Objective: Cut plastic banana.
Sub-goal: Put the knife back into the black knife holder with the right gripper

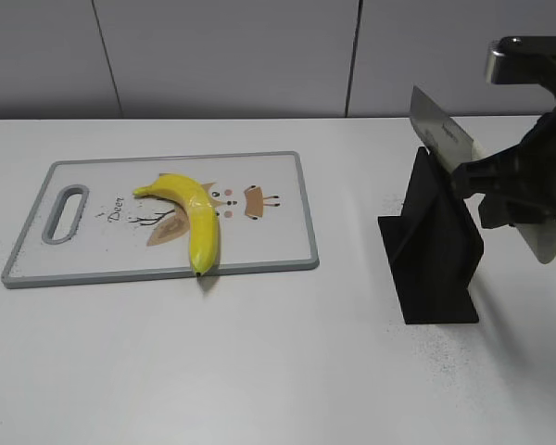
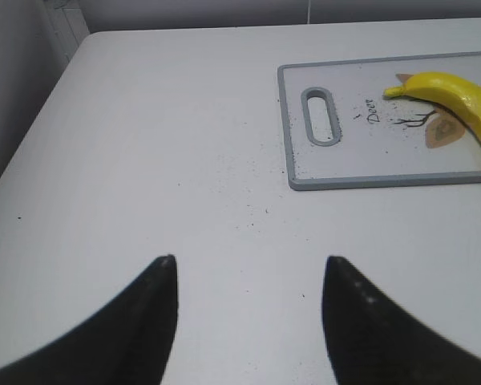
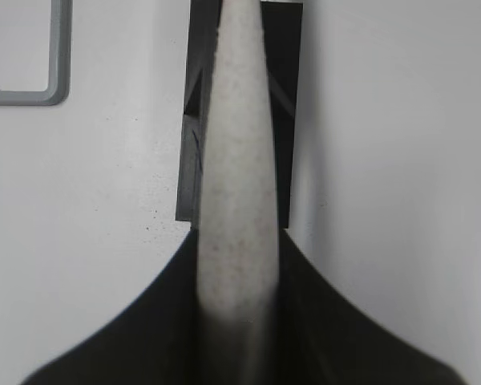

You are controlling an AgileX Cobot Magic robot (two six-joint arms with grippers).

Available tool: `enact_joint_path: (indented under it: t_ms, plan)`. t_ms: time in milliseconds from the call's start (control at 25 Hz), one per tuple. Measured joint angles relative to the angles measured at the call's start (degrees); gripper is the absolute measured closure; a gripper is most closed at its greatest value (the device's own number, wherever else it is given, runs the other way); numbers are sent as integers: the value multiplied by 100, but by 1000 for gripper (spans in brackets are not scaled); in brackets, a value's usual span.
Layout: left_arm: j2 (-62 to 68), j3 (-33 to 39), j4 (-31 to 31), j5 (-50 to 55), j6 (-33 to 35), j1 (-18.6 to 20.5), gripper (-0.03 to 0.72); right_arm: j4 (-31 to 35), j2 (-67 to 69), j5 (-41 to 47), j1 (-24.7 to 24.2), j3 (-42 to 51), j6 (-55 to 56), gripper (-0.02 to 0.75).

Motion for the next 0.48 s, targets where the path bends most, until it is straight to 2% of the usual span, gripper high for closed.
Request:
enact_joint_path:
  t_ms: [480]
  plan:
    - [0,0,0,-4,0,0,136,32,595,-87,0,0,29,546]
